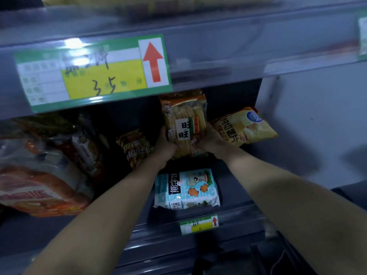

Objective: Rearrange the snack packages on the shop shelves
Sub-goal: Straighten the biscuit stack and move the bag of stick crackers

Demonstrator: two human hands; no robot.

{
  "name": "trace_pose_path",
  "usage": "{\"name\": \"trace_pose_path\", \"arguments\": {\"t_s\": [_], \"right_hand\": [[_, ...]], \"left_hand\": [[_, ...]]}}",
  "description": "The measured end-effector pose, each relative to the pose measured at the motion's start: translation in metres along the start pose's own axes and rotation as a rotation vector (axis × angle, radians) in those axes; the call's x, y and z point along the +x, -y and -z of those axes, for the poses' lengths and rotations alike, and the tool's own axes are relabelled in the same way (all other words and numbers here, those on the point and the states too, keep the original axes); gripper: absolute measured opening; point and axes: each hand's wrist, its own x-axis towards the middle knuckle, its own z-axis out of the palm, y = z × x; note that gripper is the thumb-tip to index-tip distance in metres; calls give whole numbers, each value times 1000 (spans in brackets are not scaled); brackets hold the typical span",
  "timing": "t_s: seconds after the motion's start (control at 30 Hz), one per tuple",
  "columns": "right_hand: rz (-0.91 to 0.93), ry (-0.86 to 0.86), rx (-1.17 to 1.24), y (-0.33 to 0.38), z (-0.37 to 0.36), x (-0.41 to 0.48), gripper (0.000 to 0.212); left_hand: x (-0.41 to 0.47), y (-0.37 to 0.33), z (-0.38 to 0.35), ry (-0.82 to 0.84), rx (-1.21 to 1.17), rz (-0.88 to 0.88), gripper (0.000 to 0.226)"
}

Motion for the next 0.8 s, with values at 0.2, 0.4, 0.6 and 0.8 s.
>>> {"name": "trace_pose_path", "arguments": {"t_s": [0.2,0.4,0.6,0.8], "right_hand": [[-4,-110,0,-3,-2,14,83],[-37,-163,-37,-8,-7,15,68],[-30,-277,-76,-8,-11,12,56],[-26,-315,-23,-12,-13,0,49]], "left_hand": [[12,-4,-4,-59,75,-57,83],[16,2,-2,-67,73,-3,70],[10,0,-4,-121,73,-2,57],[3,-4,-7,-159,118,-5,61]]}}
